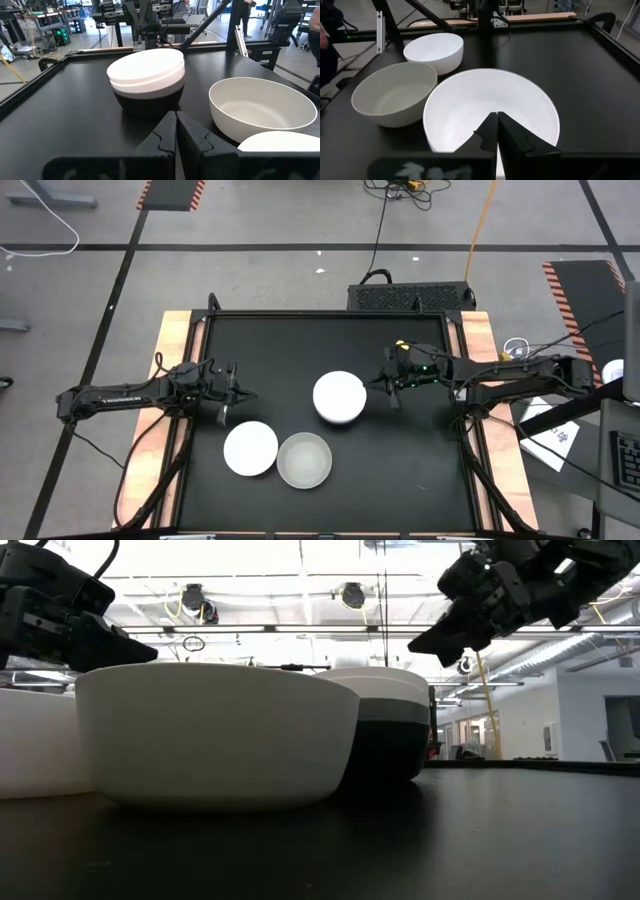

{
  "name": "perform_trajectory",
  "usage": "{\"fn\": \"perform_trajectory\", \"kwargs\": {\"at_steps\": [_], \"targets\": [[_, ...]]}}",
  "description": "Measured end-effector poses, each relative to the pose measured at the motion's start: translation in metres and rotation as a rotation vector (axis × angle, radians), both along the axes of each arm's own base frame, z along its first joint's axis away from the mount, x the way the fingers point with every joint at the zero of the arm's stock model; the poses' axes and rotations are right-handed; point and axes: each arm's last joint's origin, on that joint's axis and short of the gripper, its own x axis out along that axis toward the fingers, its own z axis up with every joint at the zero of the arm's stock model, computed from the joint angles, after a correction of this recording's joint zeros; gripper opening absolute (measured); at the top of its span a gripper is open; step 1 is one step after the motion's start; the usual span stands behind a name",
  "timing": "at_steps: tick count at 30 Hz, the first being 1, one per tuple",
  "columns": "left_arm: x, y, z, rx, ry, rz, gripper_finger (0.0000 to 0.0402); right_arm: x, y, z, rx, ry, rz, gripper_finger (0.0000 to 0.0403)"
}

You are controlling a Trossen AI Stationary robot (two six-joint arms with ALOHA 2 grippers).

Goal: Nest bowls inside each other
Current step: Stack the white bowl on the white bowl

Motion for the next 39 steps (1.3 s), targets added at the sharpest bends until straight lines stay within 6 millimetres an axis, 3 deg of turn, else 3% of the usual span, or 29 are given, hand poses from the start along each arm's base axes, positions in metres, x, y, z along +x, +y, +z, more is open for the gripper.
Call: {"fn": "perform_trajectory", "kwargs": {"at_steps": [14,36,39], "targets": [[0.000,0.000,0.000,0.003,0.003,0.000,0.0017,-0.039,0.012,-0.014,0.038,-0.174,-0.005,0.0000],[0.000,0.000,0.000,0.005,0.003,0.000,0.0017,-0.071,0.020,-0.042,-0.010,-0.265,-0.027,0.0000],[0.000,0.000,0.000,0.005,0.003,0.000,0.0017,-0.074,0.020,-0.037,-0.007,-0.340,-0.026,0.0000]]}}
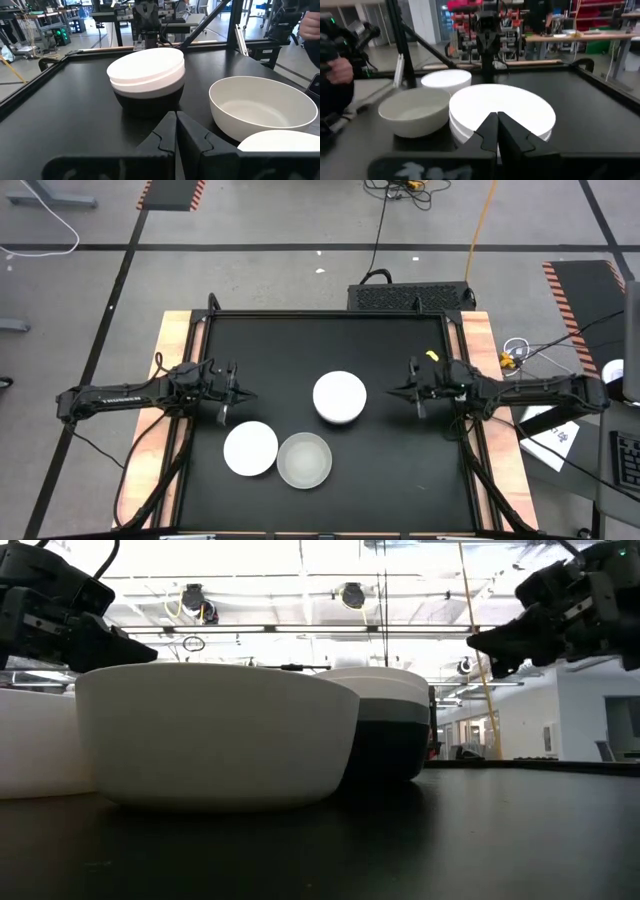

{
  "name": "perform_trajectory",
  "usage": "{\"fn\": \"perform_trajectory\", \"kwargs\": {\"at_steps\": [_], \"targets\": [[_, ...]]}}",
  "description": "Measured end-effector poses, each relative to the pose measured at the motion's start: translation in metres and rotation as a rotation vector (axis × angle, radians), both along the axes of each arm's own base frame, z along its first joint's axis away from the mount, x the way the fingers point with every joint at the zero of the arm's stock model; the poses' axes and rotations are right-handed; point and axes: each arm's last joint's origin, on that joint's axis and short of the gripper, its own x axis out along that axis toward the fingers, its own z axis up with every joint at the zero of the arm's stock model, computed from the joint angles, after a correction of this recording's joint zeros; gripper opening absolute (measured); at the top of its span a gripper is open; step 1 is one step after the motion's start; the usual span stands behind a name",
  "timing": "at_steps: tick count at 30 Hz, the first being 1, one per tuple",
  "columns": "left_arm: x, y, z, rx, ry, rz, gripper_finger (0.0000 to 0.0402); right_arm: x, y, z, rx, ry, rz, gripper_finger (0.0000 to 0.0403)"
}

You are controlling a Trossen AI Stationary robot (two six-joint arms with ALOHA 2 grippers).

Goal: Nest bowls inside each other
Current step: Stack the white bowl on the white bowl

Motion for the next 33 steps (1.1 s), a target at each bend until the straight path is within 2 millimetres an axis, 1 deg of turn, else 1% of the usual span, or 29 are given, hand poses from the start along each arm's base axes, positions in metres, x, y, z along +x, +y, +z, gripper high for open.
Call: {"fn": "perform_trajectory", "kwargs": {"at_steps": [2,4,23,26,29,33], "targets": [[0.000,0.000,0.000,0.001,0.000,0.000,0.0017,-0.001,0.000,0.005,-0.008,-0.061,-0.001,0.0000],[0.000,0.000,0.000,0.001,0.000,0.000,0.0017,-0.002,0.000,0.007,-0.011,-0.075,-0.001,0.0000],[0.000,0.000,0.000,0.001,-0.001,0.000,0.0017,-0.002,0.000,0.001,-0.001,-0.023,-0.001,0.0000],[0.000,0.000,0.003,-0.013,-0.027,0.000,0.0017,-0.002,0.000,0.002,-0.002,-0.024,-0.001,0.0000],[0.001,-0.001,0.007,-0.052,-0.067,-0.049,0.0017,-0.002,0.000,0.002,-0.002,-0.024,-0.001,0.0000],[0.000,-0.005,0.019,-0.073,-0.175,-0.162,0.0017,-0.002,0.000,0.001,-0.003,-0.023,-0.001,0.0000]]}}
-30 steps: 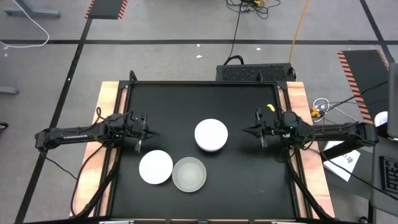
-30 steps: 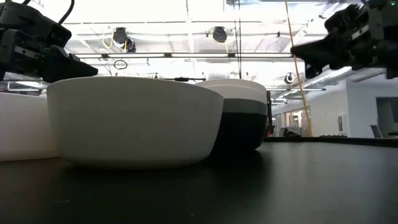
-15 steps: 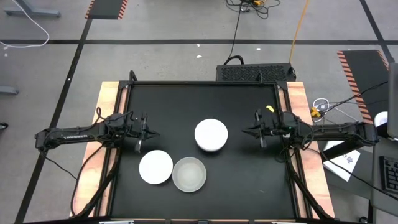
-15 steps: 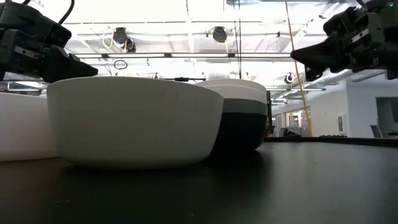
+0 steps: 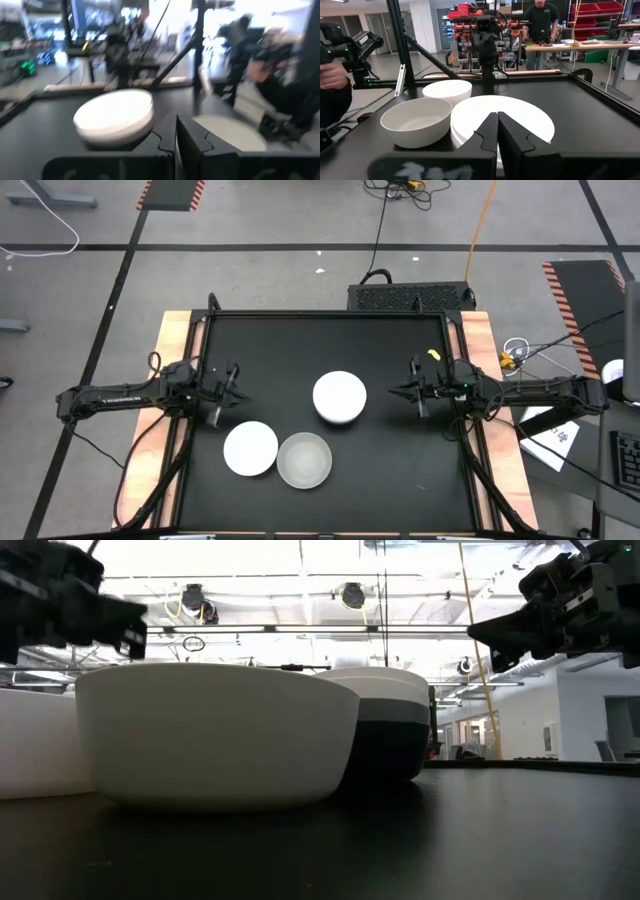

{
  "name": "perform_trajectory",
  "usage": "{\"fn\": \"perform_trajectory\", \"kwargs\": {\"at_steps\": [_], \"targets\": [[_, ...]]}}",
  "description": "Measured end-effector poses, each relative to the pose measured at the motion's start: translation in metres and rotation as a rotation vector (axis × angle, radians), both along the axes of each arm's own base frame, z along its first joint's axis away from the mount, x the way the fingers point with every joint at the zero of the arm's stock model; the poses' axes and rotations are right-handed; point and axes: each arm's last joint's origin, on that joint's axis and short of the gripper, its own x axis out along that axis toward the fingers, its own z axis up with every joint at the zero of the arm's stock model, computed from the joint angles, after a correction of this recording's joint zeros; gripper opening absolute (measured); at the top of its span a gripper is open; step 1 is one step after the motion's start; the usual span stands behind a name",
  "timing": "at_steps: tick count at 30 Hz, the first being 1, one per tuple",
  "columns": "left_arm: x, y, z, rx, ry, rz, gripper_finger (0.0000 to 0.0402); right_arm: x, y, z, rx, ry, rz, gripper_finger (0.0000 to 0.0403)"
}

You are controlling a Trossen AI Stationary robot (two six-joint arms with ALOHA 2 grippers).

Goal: Nest bowls inside each other
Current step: Stack the white bowl on the white bowl

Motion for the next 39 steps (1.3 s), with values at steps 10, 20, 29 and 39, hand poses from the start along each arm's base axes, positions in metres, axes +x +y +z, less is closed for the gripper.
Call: {"fn": "perform_trajectory", "kwargs": {"at_steps": [10,20,29,39], "targets": [[-0.001,-0.005,0.027,-0.087,-0.138,-0.032,0.0017,0.000,0.000,-0.002,0.004,0.025,0.000,0.0000],[0.016,-0.012,0.054,-0.111,0.133,0.077,0.0017,0.000,0.000,-0.006,0.002,0.059,0.000,0.0000],[0.046,-0.029,0.056,-0.167,0.474,0.092,0.0017,0.000,0.000,-0.007,0.004,0.073,0.000,0.0000],[0.056,-0.054,0.056,-0.212,0.696,0.104,0.0016,0.000,0.000,-0.011,0.015,0.116,0.000,0.0000]]}}
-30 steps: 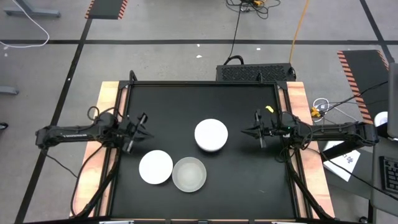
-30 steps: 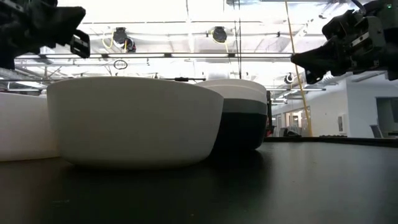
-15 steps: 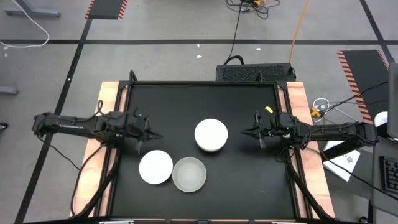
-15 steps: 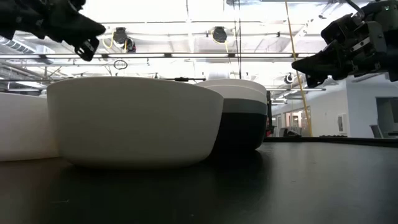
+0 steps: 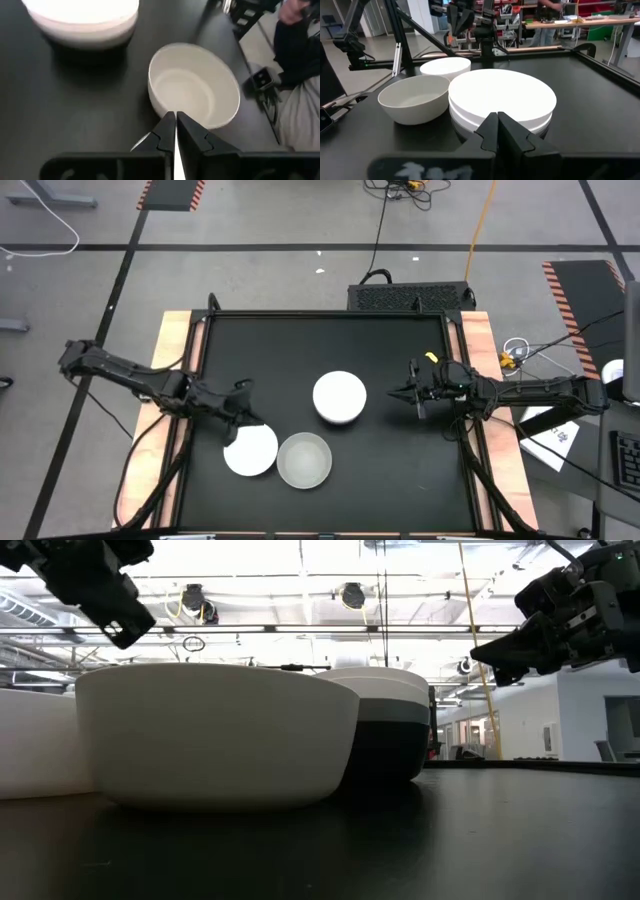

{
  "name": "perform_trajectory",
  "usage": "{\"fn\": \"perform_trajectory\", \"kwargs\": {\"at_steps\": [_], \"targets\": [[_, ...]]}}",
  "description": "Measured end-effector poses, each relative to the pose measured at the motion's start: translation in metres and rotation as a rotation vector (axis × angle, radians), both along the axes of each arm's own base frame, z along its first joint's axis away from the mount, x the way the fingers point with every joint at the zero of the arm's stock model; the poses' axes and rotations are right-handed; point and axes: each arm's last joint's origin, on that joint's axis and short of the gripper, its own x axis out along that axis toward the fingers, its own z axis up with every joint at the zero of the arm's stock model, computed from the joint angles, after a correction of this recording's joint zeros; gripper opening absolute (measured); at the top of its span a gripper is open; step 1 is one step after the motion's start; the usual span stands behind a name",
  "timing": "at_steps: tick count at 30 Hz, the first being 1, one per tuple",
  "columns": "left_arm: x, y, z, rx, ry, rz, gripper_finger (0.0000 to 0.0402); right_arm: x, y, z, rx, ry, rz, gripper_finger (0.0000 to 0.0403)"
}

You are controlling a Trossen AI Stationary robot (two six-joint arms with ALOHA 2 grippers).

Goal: Nest bowls inside each other
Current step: Stack the white bowl on the white bowl

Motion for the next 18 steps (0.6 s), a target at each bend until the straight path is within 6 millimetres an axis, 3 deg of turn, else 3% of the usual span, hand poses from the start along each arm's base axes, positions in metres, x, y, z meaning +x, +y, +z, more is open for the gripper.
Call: {"fn": "perform_trajectory", "kwargs": {"at_steps": [10,18], "targets": [[-0.014,-0.006,-0.018,-0.015,0.239,0.130,0.0016,0.000,0.000,0.001,0.007,-0.005,-0.001,0.0000],[-0.019,-0.009,-0.022,-0.040,0.303,0.120,0.0016,0.000,0.000,0.002,0.004,-0.022,-0.001,0.0000]]}}
